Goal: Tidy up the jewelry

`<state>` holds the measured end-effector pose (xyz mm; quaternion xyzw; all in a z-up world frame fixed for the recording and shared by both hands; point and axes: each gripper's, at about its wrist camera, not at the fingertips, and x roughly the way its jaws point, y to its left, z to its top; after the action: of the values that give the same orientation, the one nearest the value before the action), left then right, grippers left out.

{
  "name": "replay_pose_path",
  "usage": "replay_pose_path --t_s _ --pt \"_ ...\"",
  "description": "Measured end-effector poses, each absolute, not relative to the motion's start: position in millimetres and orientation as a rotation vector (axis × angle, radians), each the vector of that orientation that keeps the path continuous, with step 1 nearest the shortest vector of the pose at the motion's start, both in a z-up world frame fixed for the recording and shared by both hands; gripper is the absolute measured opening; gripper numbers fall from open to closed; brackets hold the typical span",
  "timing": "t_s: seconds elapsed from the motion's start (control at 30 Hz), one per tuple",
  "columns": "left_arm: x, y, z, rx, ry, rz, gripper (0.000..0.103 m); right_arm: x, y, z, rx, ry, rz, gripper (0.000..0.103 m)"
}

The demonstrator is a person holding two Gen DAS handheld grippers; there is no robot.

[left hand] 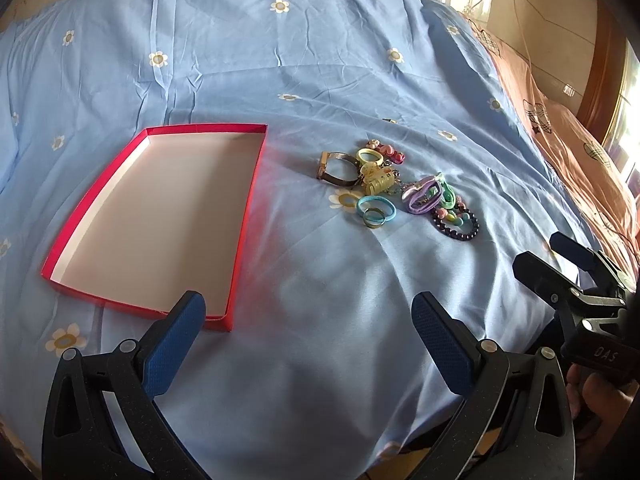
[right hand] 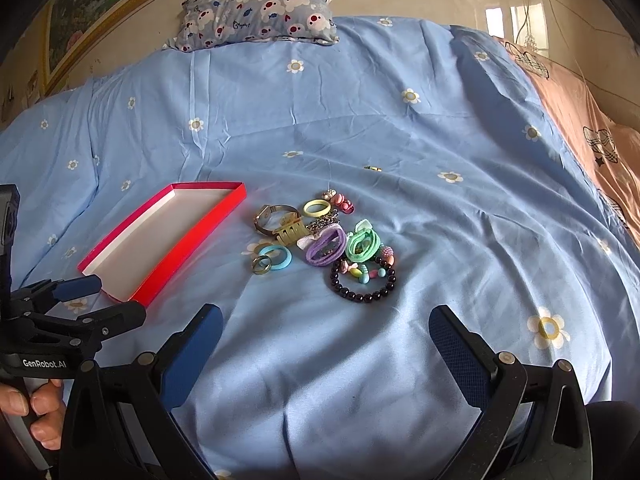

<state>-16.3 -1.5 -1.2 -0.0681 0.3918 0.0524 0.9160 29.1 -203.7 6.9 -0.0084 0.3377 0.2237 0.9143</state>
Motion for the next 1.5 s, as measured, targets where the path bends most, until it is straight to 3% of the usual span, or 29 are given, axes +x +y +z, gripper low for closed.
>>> replay_pose_path --t_s 1.5 --pt "-26.3 -5.3 9.4 -0.104 0.736 0.149 0.103 23.3 -206.2 12.6 0.021 0.650 0.471 0.103"
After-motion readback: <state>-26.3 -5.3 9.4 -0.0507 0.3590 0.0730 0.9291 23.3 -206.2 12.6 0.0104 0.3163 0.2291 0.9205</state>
